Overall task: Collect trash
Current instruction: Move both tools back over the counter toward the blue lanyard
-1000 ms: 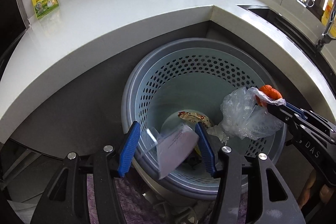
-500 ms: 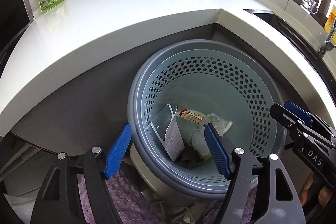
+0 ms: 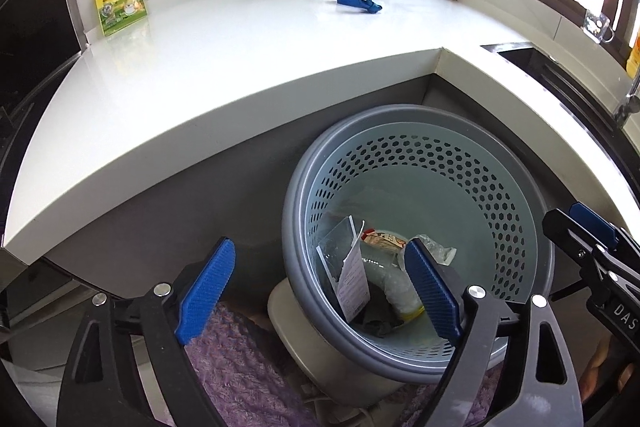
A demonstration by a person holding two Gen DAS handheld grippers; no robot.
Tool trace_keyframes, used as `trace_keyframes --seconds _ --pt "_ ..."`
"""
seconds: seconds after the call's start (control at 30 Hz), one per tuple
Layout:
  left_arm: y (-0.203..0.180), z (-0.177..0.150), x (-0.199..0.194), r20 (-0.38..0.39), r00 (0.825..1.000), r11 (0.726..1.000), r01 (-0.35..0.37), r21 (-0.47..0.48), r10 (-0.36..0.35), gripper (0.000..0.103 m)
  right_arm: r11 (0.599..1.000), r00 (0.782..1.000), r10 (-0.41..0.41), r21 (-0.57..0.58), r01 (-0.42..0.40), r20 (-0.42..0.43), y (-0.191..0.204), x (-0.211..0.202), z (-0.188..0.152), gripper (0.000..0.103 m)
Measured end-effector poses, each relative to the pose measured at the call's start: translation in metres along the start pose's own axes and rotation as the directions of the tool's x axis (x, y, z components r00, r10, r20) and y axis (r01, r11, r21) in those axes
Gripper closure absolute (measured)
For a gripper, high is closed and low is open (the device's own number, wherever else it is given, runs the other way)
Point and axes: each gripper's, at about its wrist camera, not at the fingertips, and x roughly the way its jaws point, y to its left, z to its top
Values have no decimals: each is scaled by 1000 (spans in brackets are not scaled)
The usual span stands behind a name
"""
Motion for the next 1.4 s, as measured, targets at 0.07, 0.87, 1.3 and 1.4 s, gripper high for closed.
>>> trace_keyframes --seconds 0.07,0.87,1.3,1.4 --pt "3 2 -2 8 1000 1000 -8 -4 8 14 1000 1000 5 -4 -5 13 2 -4 3 33" --pt "47 79 -37 254 967 998 -5 -68 22 6 996 990 69 -71 -61 124 26 8 88 23" --pt "75 145 -19 321 942 992 -68 -107 99 6 991 993 76 -114 -65 95 40 58 165 23" --pt "80 158 -11 314 943 990 -72 -119 107 6 990 993 78 -127 -66 91 45 70 180 23"
